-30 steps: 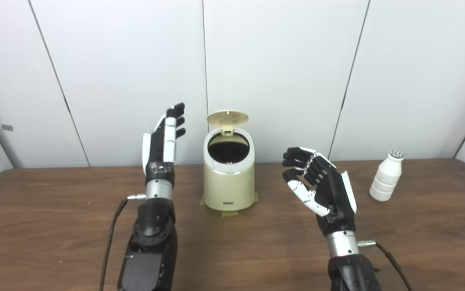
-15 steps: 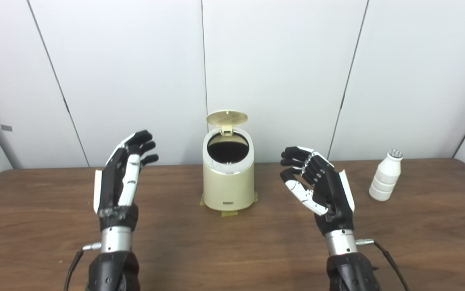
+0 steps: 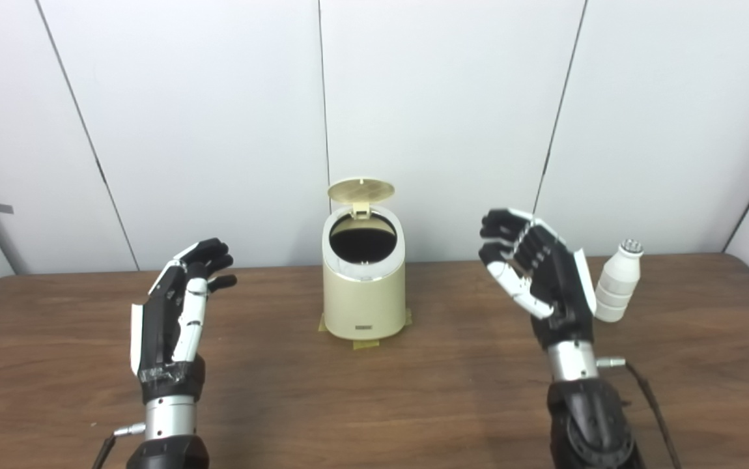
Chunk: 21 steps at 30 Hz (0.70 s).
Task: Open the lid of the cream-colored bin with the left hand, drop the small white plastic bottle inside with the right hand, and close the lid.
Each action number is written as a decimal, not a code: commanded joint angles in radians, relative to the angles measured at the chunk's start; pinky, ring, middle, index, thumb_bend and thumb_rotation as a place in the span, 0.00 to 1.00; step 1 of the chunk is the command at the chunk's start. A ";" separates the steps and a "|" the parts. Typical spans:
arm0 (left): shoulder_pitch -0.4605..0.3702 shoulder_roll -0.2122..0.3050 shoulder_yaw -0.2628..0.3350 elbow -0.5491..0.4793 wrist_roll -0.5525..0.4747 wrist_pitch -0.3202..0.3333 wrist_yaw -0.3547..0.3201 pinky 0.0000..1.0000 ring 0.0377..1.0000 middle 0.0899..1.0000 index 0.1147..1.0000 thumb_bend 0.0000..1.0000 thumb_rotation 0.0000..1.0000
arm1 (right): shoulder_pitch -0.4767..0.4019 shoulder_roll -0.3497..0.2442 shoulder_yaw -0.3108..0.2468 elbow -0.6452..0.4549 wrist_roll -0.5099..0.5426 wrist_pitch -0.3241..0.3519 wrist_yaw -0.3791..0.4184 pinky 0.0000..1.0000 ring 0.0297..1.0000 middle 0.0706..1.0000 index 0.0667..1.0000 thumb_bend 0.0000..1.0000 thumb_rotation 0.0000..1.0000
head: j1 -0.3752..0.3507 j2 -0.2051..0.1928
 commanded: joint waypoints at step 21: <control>0.008 0.000 0.003 -0.027 0.026 -0.142 0.007 0.67 0.76 0.76 0.72 0.26 0.52 | -0.165 -0.234 -0.176 0.130 -0.173 -0.130 -0.217 0.84 0.88 0.86 0.87 0.88 0.59 | -0.090 -0.005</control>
